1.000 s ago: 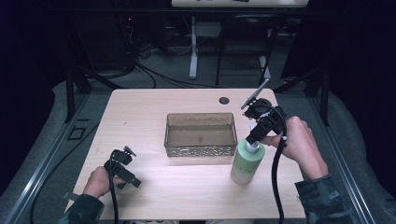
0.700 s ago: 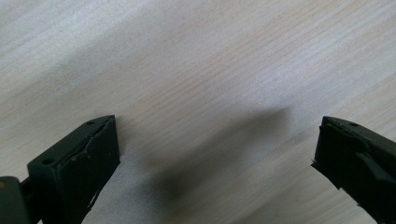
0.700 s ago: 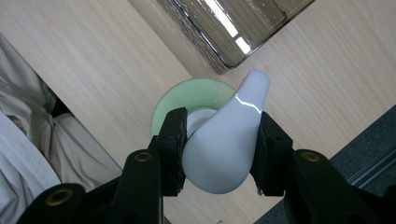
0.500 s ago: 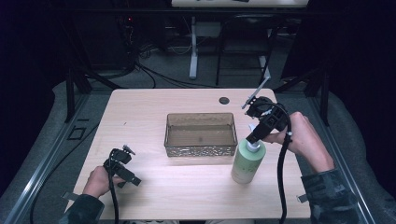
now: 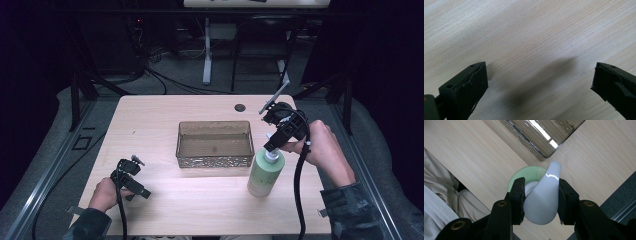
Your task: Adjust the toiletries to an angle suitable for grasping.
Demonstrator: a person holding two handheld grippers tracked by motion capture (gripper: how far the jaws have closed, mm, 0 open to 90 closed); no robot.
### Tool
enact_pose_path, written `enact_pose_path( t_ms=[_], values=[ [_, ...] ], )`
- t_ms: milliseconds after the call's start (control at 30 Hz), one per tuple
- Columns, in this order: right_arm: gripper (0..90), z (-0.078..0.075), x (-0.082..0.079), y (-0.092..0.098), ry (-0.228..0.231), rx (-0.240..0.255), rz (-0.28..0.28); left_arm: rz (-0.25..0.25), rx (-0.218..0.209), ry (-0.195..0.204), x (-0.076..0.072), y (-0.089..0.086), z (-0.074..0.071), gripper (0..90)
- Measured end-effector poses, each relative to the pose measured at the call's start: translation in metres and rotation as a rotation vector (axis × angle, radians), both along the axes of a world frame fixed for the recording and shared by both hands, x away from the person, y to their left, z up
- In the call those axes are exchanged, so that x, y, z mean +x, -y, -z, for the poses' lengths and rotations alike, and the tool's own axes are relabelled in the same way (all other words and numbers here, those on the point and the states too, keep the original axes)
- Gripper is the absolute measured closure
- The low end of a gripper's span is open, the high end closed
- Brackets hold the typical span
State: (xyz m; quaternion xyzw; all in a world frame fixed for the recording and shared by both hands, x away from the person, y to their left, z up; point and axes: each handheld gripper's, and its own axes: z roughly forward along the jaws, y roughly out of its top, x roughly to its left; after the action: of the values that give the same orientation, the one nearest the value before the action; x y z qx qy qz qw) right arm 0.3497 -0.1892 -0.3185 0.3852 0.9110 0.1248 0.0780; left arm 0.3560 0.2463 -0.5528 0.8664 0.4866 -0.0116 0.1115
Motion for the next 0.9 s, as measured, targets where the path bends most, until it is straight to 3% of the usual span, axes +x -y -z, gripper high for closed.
enact_pose_path(
  t_ms=[67,133,267,333,467,900],
  values=[
    [62.7,0.000,0.001,0.000,0.002,0.000,-0.063,0.000,-0.001,0.001,0.000,0.000,0.000,0.1],
    [62.6,0.000,0.003,0.001,-0.005,0.012,-0.091,-0.001,-0.001,0.001,0.000,0.000,0.000,0.1],
    [60.3,0.001,0.005,0.000,-0.031,0.008,-0.083,0.001,-0.001,-0.001,0.000,0.000,0.000,0.1],
    [54.5,0.004,0.006,-0.002,-0.047,-0.033,-0.054,0.005,-0.001,-0.001,0.000,0.000,0.000,0.1],
    [61.6,0.013,0.008,-0.004,-0.066,-0.038,-0.035,0.002,-0.002,0.000,-0.001,0.000,0.000,0.1],
    [62.6,0.013,0.011,-0.007,-0.104,-0.081,-0.042,-0.008,-0.002,-0.009,-0.003,-0.007,0.002,0.1]
  ],
)
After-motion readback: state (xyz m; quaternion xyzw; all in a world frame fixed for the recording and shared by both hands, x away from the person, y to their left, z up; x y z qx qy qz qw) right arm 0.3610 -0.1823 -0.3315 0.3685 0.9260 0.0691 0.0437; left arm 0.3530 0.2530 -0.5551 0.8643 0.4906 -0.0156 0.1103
